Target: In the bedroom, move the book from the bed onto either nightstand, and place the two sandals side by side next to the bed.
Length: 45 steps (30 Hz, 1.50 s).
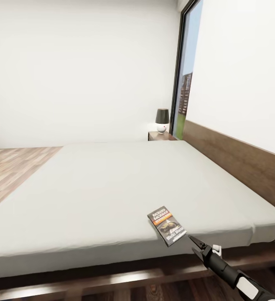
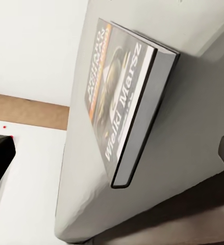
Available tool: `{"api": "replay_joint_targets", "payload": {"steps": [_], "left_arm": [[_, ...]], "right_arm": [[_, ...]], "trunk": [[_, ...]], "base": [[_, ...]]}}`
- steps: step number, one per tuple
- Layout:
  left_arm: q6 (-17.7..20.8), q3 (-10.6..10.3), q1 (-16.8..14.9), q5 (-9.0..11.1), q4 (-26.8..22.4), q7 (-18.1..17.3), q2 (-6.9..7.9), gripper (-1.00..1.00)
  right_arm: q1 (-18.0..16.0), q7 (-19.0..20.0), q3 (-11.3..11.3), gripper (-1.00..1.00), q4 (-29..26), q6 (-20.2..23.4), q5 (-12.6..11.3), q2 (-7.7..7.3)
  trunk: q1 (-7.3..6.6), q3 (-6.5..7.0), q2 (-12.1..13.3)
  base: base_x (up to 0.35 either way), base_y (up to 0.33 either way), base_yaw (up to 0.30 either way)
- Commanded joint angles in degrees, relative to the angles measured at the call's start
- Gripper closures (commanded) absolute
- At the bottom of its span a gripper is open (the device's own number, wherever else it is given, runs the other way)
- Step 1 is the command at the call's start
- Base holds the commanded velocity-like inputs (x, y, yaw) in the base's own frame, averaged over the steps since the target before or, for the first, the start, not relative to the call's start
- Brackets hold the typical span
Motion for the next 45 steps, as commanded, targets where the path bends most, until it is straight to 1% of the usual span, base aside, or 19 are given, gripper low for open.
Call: {"api": "replay_joint_targets", "payload": {"steps": [1, 18, 28, 45], "left_arm": [[0.5, 0.1, -0.1, 0.4, 0.0, 0.0, 0.0, -1.0], [0.5, 0.1, -0.1, 0.3, 0.0, 0.0, 0.0, -1.0], [0.5, 0.1, -0.1, 0.3, -0.1, 0.0, 0.0, -1.0], [0.5, 0.1, -0.1, 0.3, -0.1, 0.0, 0.0, -1.0]], "right_arm": [[0.0, 0.1, 0.4, -1.0, 0.0, 0.5, -0.6, -0.03], [0.0, 0.1, 0.6, -1.0, 0.1, 0.4, -0.6, 0.06], [0.0, 0.1, 0.7, -1.0, 0.2, 0.4, -0.5, 0.09], [0.0, 0.0, 0.7, -1.0, 0.2, 0.4, -0.5, 0.09]], "trunk": [[0.0, -0.06, 0.0], [0.0, -0.06, 0.0], [0.0, -0.06, 0.0], [0.0, -0.06, 0.0]], "base": [[0.133, 0.0, 0.0], [0.032, 0.0, 0.0], [0.071, 0.058, 0.0], [0.009, 0.008, 0.0]]}}
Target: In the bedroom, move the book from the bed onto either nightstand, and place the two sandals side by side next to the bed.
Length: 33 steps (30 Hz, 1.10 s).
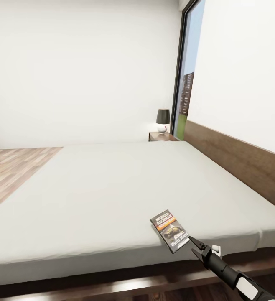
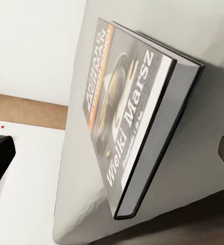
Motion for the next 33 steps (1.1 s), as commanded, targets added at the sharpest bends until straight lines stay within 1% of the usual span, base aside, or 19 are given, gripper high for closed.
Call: {"api": "replay_joint_targets", "payload": {"steps": [1, 11, 15, 33], "left_arm": [[0.5, 0.1, -0.1, 0.4, 0.0, 0.0, 0.0, -1.0], [-0.1, 0.1, -0.1, 0.3, 0.0, 0.0, 0.0, -1.0], [-0.8, 0.1, -0.1, 0.3, 0.0, 0.0, 0.0, -1.0], [-1.2, 0.1, -0.1, 0.4, 0.0, -0.1, 0.0, -1.0]], "right_arm": [[0.0, 0.1, 0.4, -1.0, 0.0, 0.5, -0.6, -0.04], [0.0, 0.1, 0.4, -1.0, 0.1, 0.4, -0.6, 0.18], [0.0, 0.1, 0.4, -1.0, 0.1, 0.4, -0.5, 0.38], [0.0, 0.1, 0.1, -1.0, 0.9, 0.5, -0.6, 0.5]], "trunk": [[-0.01, -0.06, 0.0], [-0.01, -0.06, 0.0], [-0.01, -0.06, 0.0], [-0.01, -0.06, 0.0]], "base": [[0.001, 0.021, 0.0], [0.0, 0.067, 0.0], [0.0, 0.014, 0.0], [0.0, 0.003, 0.0]]}}
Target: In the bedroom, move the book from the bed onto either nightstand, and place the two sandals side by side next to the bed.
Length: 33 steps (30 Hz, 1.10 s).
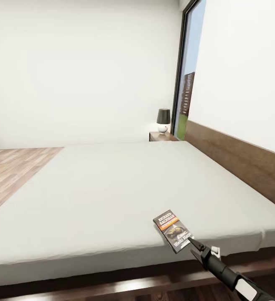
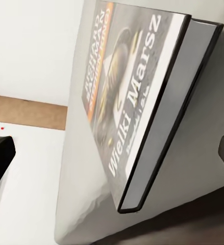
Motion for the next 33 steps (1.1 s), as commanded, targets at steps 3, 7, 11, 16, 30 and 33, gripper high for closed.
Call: {"api": "replay_joint_targets", "payload": {"steps": [3, 7, 11, 16, 30, 33], "left_arm": [[0.5, 0.1, -0.1, 0.4, -0.1, -0.1, 0.0, -1.0], [0.5, 0.1, -0.1, 0.4, -0.5, -0.1, 0.0, -1.0], [0.5, 0.1, 0.0, 0.4, -0.6, -0.1, 0.0, -1.0], [0.5, 0.1, -0.1, 0.3, -0.7, -0.1, 0.0, -1.0], [0.5, 0.1, 0.0, 0.4, -0.8, -0.1, 0.0, -1.0], [0.5, 0.1, 0.0, 0.4, -0.8, -0.1, 0.0, -1.0]], "right_arm": [[0.0, 0.1, 0.3, -1.0, 0.4, 0.5, -0.6, -0.04], [0.0, 0.2, 0.3, -1.0, 0.7, 0.5, -0.6, -0.04], [0.0, 0.2, 0.3, -1.0, 0.8, 0.5, -0.7, -0.04], [0.0, 0.2, 0.3, -1.0, 0.8, 0.5, -0.6, -0.04], [0.0, 0.2, 0.4, -1.0, 0.8, 0.4, -0.6, 0.12], [0.0, 0.2, 0.5, -1.0, 0.8, 0.4, -0.6, 0.12]], "trunk": [[-0.01, -0.06, 0.0], [-0.01, -0.06, 0.0], [-0.01, -0.06, 0.0], [-0.01, -0.06, 0.0], [1.75, -1.49, -3.2], [2.41, -2.03, -4.4]], "base": [[0.0, 0.0, 0.0], [0.0, 0.0, 0.0], [0.0, 0.0, 0.0], [0.0, 0.0, 0.0], [0.0, 0.0, 0.0], [0.0, 0.0, 0.0]]}}
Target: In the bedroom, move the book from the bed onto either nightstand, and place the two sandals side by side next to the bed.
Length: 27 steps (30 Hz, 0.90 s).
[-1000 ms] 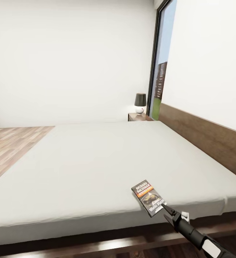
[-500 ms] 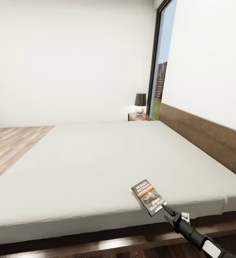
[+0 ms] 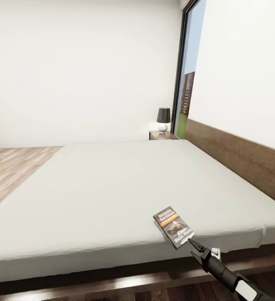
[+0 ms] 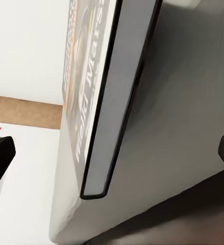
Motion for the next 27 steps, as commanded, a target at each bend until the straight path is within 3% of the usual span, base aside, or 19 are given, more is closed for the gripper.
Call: {"api": "replay_joint_targets", "payload": {"steps": [1, 27], "left_arm": [[0.5, 0.1, -0.1, 0.4, 0.0, -0.1, 0.0, -1.0], [0.5, 0.1, -0.1, 0.4, 0.0, -0.1, 0.0, -1.0]], "right_arm": [[0.0, 0.1, 0.4, -1.0, 0.0, 0.5, -0.6, -0.03], [0.0, 0.1, 0.5, -1.0, 0.0, 0.2, -0.5, 1.07]], "trunk": [[0.0, -0.06, 0.0], [0.0, -0.06, 0.0]], "base": [[0.0, 0.0, 0.0], [0.0, 0.0, 0.0]]}}
